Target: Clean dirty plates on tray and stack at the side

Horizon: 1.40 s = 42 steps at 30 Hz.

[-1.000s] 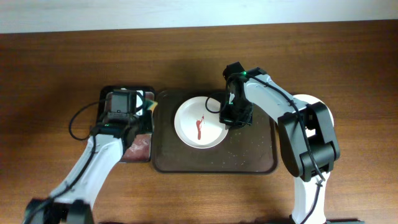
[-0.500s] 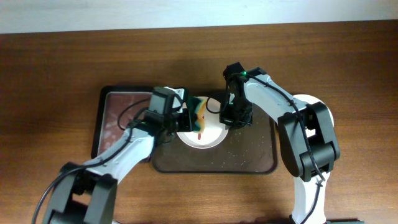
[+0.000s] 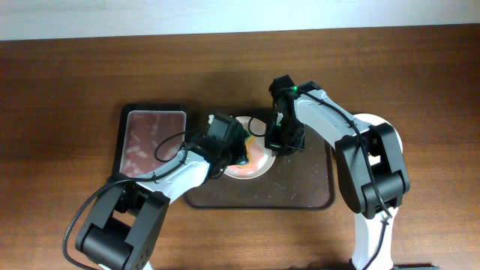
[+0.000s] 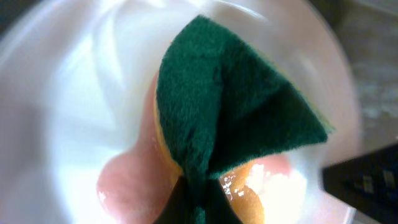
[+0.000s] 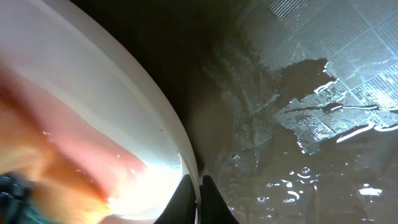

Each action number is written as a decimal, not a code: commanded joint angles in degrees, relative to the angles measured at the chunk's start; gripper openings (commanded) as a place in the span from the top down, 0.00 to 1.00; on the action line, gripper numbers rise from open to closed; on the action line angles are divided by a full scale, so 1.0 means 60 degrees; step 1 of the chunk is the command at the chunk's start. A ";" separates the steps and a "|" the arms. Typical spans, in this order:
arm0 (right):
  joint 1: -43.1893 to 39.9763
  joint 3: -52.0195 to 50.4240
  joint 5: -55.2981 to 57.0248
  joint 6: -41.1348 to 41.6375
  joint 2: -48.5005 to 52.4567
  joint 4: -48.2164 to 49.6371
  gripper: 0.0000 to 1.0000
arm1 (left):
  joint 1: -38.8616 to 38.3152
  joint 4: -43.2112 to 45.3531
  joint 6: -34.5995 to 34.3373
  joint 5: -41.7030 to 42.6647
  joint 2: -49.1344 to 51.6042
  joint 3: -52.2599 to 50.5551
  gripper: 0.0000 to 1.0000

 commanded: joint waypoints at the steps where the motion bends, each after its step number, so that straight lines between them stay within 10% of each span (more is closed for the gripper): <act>1: -0.0011 -0.0047 0.0572 -0.0058 0.0036 -0.0120 0.96 | 0.0627 -0.1020 0.0670 -0.2186 0.0415 -0.0339 1.00; 8: -0.0011 -0.0047 0.0572 -0.0058 0.0036 -0.0149 0.96 | 0.0678 -0.0863 0.1504 0.1126 -0.0867 0.0714 1.00; 18: -0.0011 -0.0047 0.0572 -0.0058 0.0036 -0.0149 0.96 | -0.0007 0.0714 0.0947 0.1231 0.0903 0.0667 1.00; 29: -0.0011 -0.0047 0.0572 -0.0058 0.0036 -0.0266 0.96 | 0.1093 -0.1195 0.0969 -0.1683 0.0998 0.0670 1.00; 35: -0.0011 -0.0047 0.0576 -0.0058 0.0036 -0.0284 0.96 | 0.1031 -0.0860 0.1796 0.0619 -0.1282 0.0816 1.00; 42: -0.0011 -0.0047 0.0576 -0.0058 0.0036 -0.0288 0.96 | 0.0743 -0.0291 0.0692 0.1104 -0.0233 0.0794 1.00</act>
